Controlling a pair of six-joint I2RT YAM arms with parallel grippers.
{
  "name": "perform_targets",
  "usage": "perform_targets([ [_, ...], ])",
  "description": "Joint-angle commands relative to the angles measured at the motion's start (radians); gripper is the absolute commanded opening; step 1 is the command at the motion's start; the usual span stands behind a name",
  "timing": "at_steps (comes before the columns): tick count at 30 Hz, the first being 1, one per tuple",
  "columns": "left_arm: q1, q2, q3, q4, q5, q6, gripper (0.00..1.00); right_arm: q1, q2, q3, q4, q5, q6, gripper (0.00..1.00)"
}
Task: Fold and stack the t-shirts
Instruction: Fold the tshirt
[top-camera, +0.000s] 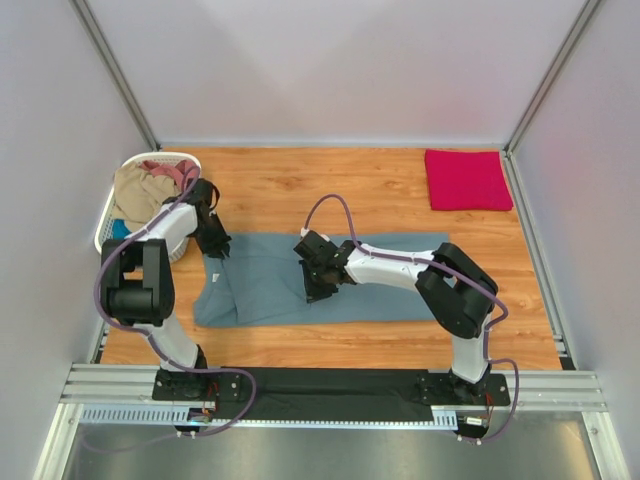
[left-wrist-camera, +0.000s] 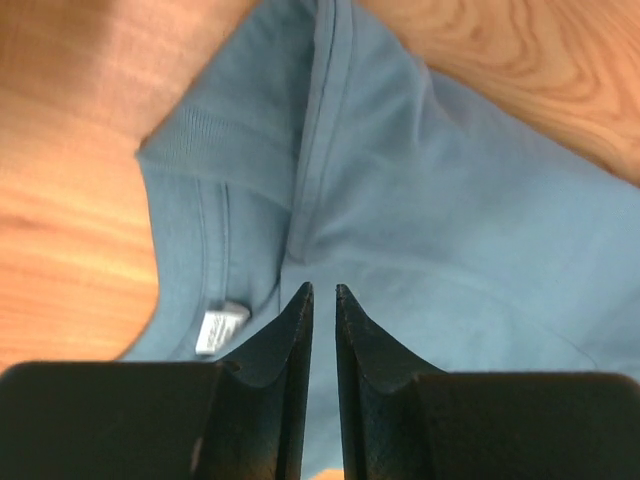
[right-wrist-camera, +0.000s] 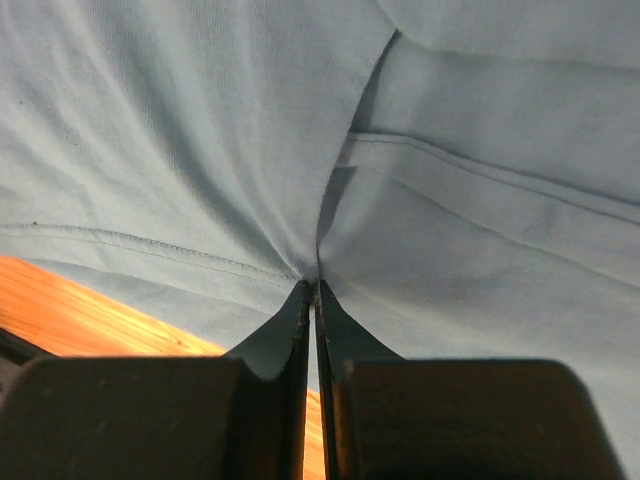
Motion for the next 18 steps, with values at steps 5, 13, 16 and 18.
perform_targets([
  [5,0.005,0.135,0.136,-0.047,-0.122,0.06,0.2,-0.01,-0.008,0.057,-0.068,0.047,-0.079,0.05],
  [13,0.005,0.155,0.156,-0.003,-0.082,0.063,0.2,-0.01,0.0,0.072,-0.074,0.027,-0.088,0.15],
  [16,0.005,0.179,0.192,0.002,-0.055,0.069,0.21,-0.01,-0.017,0.077,-0.086,0.037,-0.09,0.23],
  [18,0.005,0.208,0.228,-0.002,-0.041,0.074,0.22,-0.012,-0.031,0.08,-0.105,0.048,-0.099,0.26],
])
